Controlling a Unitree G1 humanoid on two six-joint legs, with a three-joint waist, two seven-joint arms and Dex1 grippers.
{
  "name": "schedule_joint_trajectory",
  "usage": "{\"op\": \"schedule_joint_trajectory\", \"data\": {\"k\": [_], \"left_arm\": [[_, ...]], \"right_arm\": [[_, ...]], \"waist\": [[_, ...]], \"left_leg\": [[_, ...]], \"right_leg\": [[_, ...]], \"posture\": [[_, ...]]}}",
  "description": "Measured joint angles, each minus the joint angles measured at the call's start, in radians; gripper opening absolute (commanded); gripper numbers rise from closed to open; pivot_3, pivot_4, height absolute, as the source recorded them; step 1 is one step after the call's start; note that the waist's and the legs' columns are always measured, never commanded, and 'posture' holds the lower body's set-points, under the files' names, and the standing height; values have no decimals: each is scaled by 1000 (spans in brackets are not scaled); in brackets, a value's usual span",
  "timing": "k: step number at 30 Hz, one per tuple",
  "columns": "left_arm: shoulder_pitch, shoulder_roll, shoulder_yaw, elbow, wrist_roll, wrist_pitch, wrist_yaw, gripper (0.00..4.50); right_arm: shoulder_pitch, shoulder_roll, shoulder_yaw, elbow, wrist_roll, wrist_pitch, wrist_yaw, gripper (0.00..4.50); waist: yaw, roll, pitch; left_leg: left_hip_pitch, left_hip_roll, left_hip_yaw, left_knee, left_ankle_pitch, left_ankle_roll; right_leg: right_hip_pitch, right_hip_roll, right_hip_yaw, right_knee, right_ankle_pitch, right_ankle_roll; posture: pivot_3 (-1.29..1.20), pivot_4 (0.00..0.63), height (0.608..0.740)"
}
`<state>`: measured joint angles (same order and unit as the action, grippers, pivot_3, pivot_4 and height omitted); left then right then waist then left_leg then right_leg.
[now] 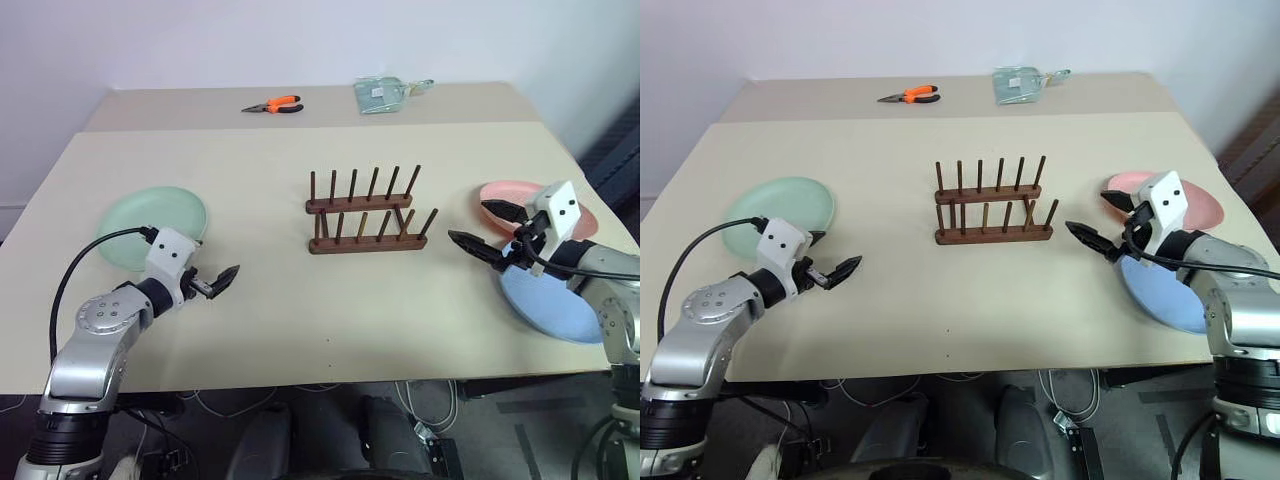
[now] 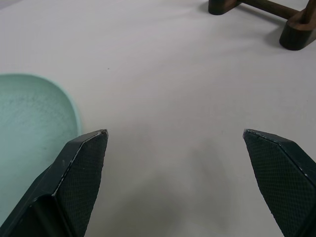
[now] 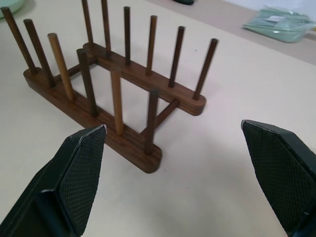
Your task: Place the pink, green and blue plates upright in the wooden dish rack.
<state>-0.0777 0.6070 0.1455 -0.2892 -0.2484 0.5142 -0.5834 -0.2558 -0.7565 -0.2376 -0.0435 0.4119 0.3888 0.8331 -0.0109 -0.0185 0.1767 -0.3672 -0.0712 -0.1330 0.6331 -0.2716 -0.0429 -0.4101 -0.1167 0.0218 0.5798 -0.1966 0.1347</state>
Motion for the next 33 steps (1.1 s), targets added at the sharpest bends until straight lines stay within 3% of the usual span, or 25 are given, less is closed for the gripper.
{"op": "schedule_joint_trajectory", "data": {"k": [8, 13, 16, 24, 27, 32, 33], "left_arm": [[-23, -2, -33, 5, -1, 0, -13, 4500], [-80, 24, -140, 53, -9, -6, -147, 4500], [-192, 11, -256, 178, 33, -64, -228, 4500], [-615, -232, -431, 765, 159, -305, -350, 4500], [-697, -307, -446, 928, 188, -394, -372, 3677], [-763, -368, -447, 1091, 216, -512, -397, 1208], [-763, -380, -442, 1099, 218, -528, -394, 889]], "right_arm": [[1, 26, 34, -13, -2, 20, -5, 4479], [30, 27, 48, -96, -6, 35, -21, 4479], [73, 32, 49, -134, -15, 43, -48, 4479], [206, 64, 18, -283, -16, 77, -146, 4479], [255, 64, -22, -324, -15, 87, -175, 4500], [313, 65, -51, -362, -17, 93, -209, 4500], [329, 65, -54, -370, -17, 93, -210, 4500]], "waist": [[1, 0, 0], [2, 0, 0], [9, 0, 0], [27, 1, -1], [25, 1, -1], [25, 1, -1], [25, 1, -1]], "left_leg": [[0, 0, 0, 0, 0, 0], [0, -1, 0, 0, 0, 0], [-1, -1, 0, 2, 0, 0], [-4, -2, -1, 5, -1, 1], [-5, -2, -1, 8, -2, 3], [-5, -2, -1, 13, -2, 4], [-5, -2, -1, 13, -3, 4]], "right_leg": [[0, 0, 0, 0, 0, 0], [0, 0, 0, 0, 0, 0], [0, 0, 0, 0, 0, 0], [0, 0, -2, 0, 2, 3], [1, -1, -2, 0, 1, 4], [2, -1, -2, 1, -1, 8], [3, -1, -2, 1, -1, 8]], "posture": [[0, 150, 740], [0, 150, 740], [0, 150, 740], [0, 150, 740], [0, 150, 740], [0, 150, 740], [0, 150, 740]]}}
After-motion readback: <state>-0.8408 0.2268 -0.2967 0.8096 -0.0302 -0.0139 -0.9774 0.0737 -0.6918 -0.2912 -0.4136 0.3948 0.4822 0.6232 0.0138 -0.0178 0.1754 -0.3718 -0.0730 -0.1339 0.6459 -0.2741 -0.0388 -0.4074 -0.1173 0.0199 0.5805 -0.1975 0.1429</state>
